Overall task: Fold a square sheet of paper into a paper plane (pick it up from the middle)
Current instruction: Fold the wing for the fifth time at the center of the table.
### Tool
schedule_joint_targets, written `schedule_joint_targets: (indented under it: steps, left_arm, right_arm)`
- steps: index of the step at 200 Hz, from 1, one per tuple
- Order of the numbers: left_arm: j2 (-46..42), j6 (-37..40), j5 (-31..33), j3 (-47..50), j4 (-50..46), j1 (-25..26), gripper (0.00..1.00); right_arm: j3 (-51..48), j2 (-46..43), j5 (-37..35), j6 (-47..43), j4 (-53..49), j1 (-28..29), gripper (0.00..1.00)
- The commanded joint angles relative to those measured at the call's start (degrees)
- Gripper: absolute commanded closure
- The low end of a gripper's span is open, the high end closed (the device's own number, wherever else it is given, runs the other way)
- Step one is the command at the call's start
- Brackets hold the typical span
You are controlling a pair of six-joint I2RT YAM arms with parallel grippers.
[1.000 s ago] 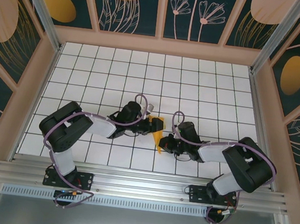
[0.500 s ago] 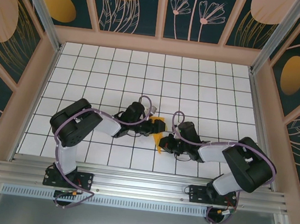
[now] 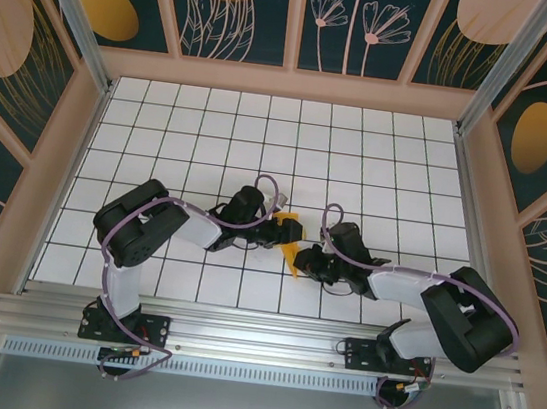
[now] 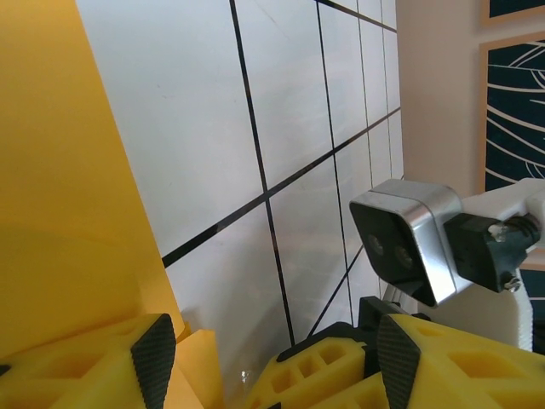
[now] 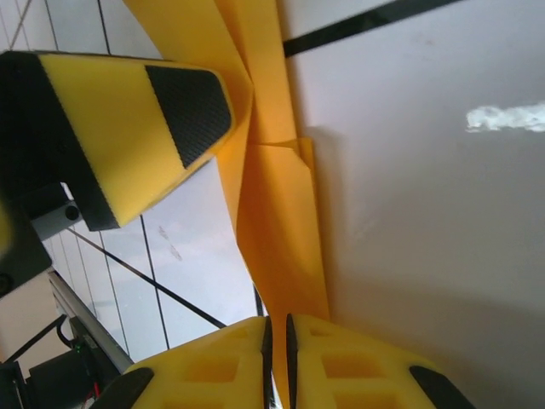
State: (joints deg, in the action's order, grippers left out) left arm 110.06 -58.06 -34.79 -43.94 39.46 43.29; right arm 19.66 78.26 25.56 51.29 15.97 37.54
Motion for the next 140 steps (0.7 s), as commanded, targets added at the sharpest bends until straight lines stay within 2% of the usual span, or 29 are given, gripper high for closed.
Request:
schedule_joint_targets:
  steps: [1,53,85,140]
  left_arm:
    - [3.66,2.39,2.03,-0.49,-2.36,0.37,0.33]
    - [3.62,2.68,2.04,-1.14,-3.54,0.35,0.33]
    - [3.71,2.94,2.64,-1.49,-5.03,0.39,0.33]
    - [4.02,3.79,3.39,-2.14,-7.39,0.39,0.34]
  right_arm:
    - [-1.12,0.53,-0.65,-0.78,-3.52,-0.36,0.90]
    - [-1.09,4.86,-0.65,-2.18,-5.40,0.31,0.93]
    - [1.87,5.72,-9.22,-4.16,-15.86,2.36,0.94]
    - [3.81,-6.24,-10.20,-3.89,-15.03,2.23,0.79]
